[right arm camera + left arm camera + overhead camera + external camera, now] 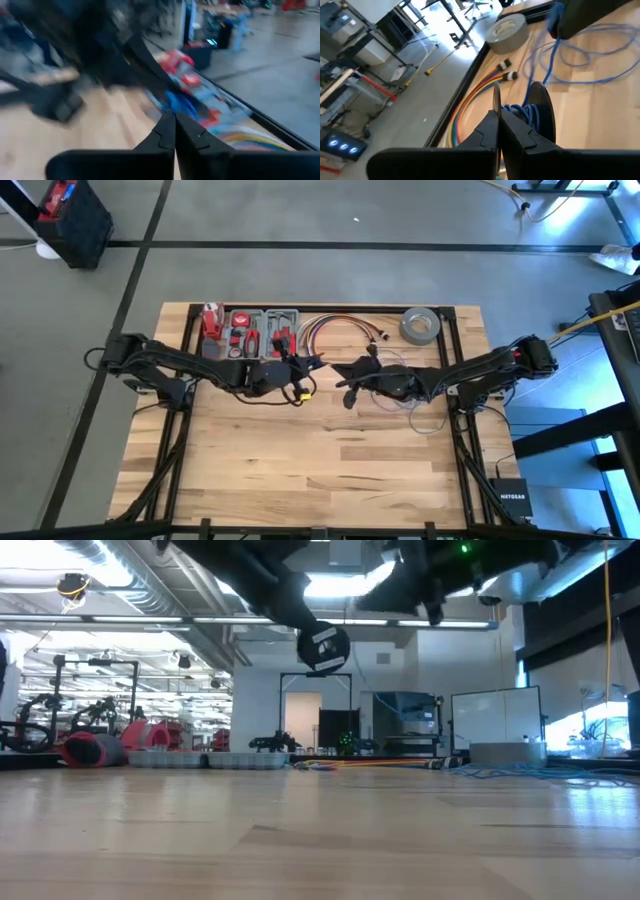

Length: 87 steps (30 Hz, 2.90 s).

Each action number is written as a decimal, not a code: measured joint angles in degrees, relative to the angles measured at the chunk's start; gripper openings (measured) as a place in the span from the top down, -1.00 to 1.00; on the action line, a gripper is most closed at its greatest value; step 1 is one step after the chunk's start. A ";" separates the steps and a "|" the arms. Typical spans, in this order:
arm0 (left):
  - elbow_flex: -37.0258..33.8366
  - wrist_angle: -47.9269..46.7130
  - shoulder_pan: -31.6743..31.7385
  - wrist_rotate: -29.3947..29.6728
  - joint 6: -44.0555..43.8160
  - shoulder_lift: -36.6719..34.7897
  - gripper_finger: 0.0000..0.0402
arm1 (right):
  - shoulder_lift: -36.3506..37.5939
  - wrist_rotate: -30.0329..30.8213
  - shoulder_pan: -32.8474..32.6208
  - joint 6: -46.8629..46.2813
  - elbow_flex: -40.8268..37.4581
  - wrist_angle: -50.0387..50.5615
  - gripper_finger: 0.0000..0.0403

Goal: Coil cords
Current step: Coil the blue wire onto the black spool

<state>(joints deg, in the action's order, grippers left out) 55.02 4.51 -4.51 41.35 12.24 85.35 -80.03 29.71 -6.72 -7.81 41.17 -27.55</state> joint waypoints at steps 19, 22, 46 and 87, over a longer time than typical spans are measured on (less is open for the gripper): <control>0.04 11.78 0.76 -7.75 -4.84 1.51 1.00 | -13.41 -5.40 -0.02 -0.70 3.82 -9.86 0.99; 0.04 11.00 0.04 -7.77 -4.64 0.67 1.00 | -14.10 -5.21 -0.02 -0.53 3.96 -7.84 0.99; 0.04 0.61 -3.39 -7.70 -4.98 -5.87 1.00 | -11.63 0.49 0.00 3.68 9.02 20.48 0.42; 0.04 0.88 -3.32 -7.66 -4.58 -5.74 1.00 | -25.78 -5.26 6.36 18.16 -1.79 -8.71 0.92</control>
<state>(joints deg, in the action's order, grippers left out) 55.07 5.39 -7.84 33.69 7.66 79.61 -105.80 24.45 -0.36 10.35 39.38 -36.27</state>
